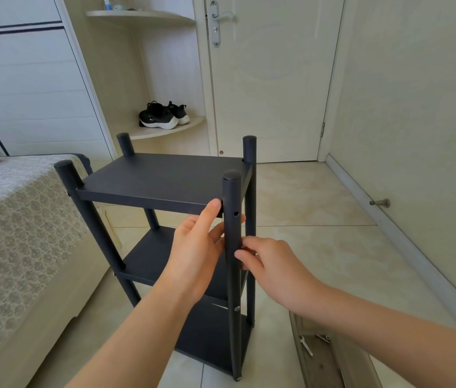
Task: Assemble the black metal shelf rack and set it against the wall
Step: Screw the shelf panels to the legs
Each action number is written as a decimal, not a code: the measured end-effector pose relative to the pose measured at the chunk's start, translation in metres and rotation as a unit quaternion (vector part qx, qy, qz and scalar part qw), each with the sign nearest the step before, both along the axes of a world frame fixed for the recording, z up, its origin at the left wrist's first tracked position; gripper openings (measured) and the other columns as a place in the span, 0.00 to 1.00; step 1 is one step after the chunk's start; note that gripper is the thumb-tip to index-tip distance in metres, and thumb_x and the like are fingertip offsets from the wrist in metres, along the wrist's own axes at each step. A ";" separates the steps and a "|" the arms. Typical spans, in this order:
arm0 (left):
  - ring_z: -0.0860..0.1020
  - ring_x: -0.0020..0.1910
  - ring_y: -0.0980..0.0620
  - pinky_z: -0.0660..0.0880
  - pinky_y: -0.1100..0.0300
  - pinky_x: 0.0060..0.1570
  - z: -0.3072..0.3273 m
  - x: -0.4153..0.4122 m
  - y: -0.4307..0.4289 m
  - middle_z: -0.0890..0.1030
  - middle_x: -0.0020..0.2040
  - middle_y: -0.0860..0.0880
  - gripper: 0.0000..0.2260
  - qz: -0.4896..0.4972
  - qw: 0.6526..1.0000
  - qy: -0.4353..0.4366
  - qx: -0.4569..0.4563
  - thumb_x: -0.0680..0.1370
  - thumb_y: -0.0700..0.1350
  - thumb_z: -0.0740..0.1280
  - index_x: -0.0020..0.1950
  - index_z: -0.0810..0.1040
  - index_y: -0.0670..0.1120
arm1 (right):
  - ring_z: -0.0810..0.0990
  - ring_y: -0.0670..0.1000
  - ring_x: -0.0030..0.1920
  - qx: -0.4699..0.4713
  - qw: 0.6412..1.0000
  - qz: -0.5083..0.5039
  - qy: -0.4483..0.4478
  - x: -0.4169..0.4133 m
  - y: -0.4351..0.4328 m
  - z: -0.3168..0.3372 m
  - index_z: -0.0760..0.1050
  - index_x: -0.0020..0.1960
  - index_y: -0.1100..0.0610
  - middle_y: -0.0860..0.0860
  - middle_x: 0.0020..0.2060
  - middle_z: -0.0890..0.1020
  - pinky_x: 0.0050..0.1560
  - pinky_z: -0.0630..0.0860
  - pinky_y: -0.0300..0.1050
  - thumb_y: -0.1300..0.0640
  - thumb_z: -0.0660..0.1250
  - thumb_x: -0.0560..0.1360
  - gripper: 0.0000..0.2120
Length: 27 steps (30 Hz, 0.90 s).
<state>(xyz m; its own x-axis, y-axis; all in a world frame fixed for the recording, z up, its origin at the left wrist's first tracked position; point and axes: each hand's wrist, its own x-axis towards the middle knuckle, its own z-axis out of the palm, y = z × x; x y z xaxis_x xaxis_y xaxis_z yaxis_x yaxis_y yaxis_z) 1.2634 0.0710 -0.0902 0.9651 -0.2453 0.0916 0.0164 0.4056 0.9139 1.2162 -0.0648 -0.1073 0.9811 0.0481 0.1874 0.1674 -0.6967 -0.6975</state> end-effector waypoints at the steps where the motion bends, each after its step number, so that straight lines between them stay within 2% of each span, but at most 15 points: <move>1: 0.84 0.55 0.46 0.78 0.50 0.54 0.000 0.000 0.001 0.87 0.51 0.50 0.21 0.000 1.000 -0.001 0.001 0.73 0.55 0.68 0.59 0.75 0.42 | 0.83 0.47 0.48 0.004 1.000 0.000 0.001 0.000 0.000 -0.001 0.78 0.61 0.55 0.50 0.48 0.83 0.51 0.77 0.32 0.52 0.59 0.82 0.12; 3: 0.84 0.55 0.46 0.78 0.51 0.53 0.000 -0.001 0.001 0.86 0.52 0.50 0.21 -0.001 1.000 -0.003 0.003 0.74 0.55 0.68 0.59 0.76 0.41 | 0.83 0.46 0.47 0.010 1.000 -0.001 0.003 0.000 0.000 -0.003 0.78 0.61 0.54 0.48 0.47 0.83 0.49 0.76 0.31 0.52 0.60 0.82 0.12; 7: 0.85 0.55 0.46 0.78 0.52 0.52 0.002 -0.001 0.001 0.86 0.53 0.51 0.21 -0.007 1.000 0.004 -0.008 0.74 0.54 0.68 0.62 0.71 0.45 | 0.81 0.44 0.44 0.022 1.000 -0.012 0.010 0.002 0.000 -0.004 0.78 0.59 0.53 0.46 0.44 0.81 0.39 0.71 0.25 0.49 0.60 0.82 0.12; 10: 0.84 0.56 0.46 0.77 0.50 0.56 0.004 -0.001 0.003 0.86 0.55 0.50 0.24 -0.009 1.000 0.008 -0.009 0.73 0.54 0.69 0.64 0.72 0.44 | 0.80 0.44 0.49 0.022 0.999 -0.017 0.032 0.002 -0.007 -0.008 0.78 0.60 0.53 0.47 0.50 0.83 0.43 0.71 0.26 0.48 0.61 0.81 0.13; 14: 0.85 0.55 0.46 0.79 0.53 0.52 0.006 -0.002 0.002 0.86 0.54 0.49 0.27 -0.014 0.999 0.021 -0.024 0.72 0.54 0.69 0.67 0.74 0.41 | 0.79 0.44 0.53 -0.050 0.994 -0.016 0.100 0.001 -0.034 -0.026 0.77 0.61 0.53 0.47 0.54 0.81 0.46 0.70 0.28 0.48 0.62 0.81 0.13; 16: 0.85 0.55 0.46 0.78 0.51 0.54 0.007 -0.002 0.002 0.86 0.53 0.49 0.26 -0.017 0.999 0.029 -0.035 0.72 0.53 0.69 0.66 0.75 0.40 | 0.79 0.45 0.53 -0.090 0.985 -0.019 0.146 0.001 -0.051 -0.042 0.77 0.60 0.54 0.48 0.55 0.81 0.50 0.72 0.33 0.48 0.62 0.81 0.13; 19: 0.84 0.56 0.45 0.77 0.50 0.56 0.007 -0.001 0.003 0.86 0.51 0.49 0.18 -0.024 0.999 0.028 -0.035 0.77 0.51 0.68 0.62 0.76 0.41 | 0.77 0.48 0.49 -0.172 0.958 -0.018 0.227 -0.007 -0.075 -0.077 0.76 0.59 0.55 0.50 0.53 0.80 0.51 0.73 0.39 0.48 0.61 0.81 0.13; 22: 0.84 0.56 0.45 0.77 0.50 0.56 0.006 -0.001 0.003 0.85 0.51 0.49 0.13 -0.032 0.998 0.034 -0.041 0.81 0.49 0.66 0.60 0.76 0.42 | 0.77 0.55 0.47 -0.284 0.896 0.037 0.338 -0.021 -0.091 -0.121 0.72 0.48 0.54 0.53 0.49 0.79 0.43 0.68 0.44 0.50 0.60 0.80 0.08; 23: 0.84 0.56 0.45 0.78 0.51 0.56 0.006 -0.001 0.004 0.85 0.52 0.49 0.12 -0.035 0.998 0.034 -0.043 0.81 0.49 0.66 0.59 0.77 0.42 | 0.77 0.57 0.50 -0.306 0.875 0.045 0.372 -0.024 -0.093 -0.134 0.71 0.49 0.55 0.56 0.51 0.79 0.43 0.67 0.44 0.50 0.60 0.80 0.08; 24: 0.84 0.56 0.45 0.79 0.52 0.55 0.006 -0.001 0.004 0.84 0.52 0.48 0.11 -0.038 0.998 0.035 -0.044 0.81 0.49 0.66 0.57 0.78 0.42 | 0.78 0.58 0.54 -0.317 0.860 0.043 0.398 -0.026 -0.096 -0.147 0.72 0.53 0.57 0.58 0.56 0.79 0.45 0.67 0.44 0.51 0.60 0.80 0.09; 27: 0.84 0.56 0.46 0.81 0.55 0.51 0.004 0.000 0.004 0.84 0.53 0.48 0.09 -0.048 0.997 0.038 -0.047 0.81 0.49 0.66 0.54 0.80 0.44 | 0.76 0.58 0.62 -0.290 0.854 -0.010 0.432 -0.023 -0.100 -0.179 0.70 0.65 0.62 0.59 0.64 0.76 0.49 0.67 0.43 0.51 0.59 0.81 0.19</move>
<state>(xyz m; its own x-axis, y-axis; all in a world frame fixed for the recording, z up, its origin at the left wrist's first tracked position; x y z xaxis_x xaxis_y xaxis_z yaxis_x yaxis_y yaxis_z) 1.2636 0.0750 -0.0859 0.9426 -0.3307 0.0460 0.1269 0.4823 0.8668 1.1932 -0.1653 -0.2866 0.7429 -0.1307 -0.6565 -0.2502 -0.9639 -0.0912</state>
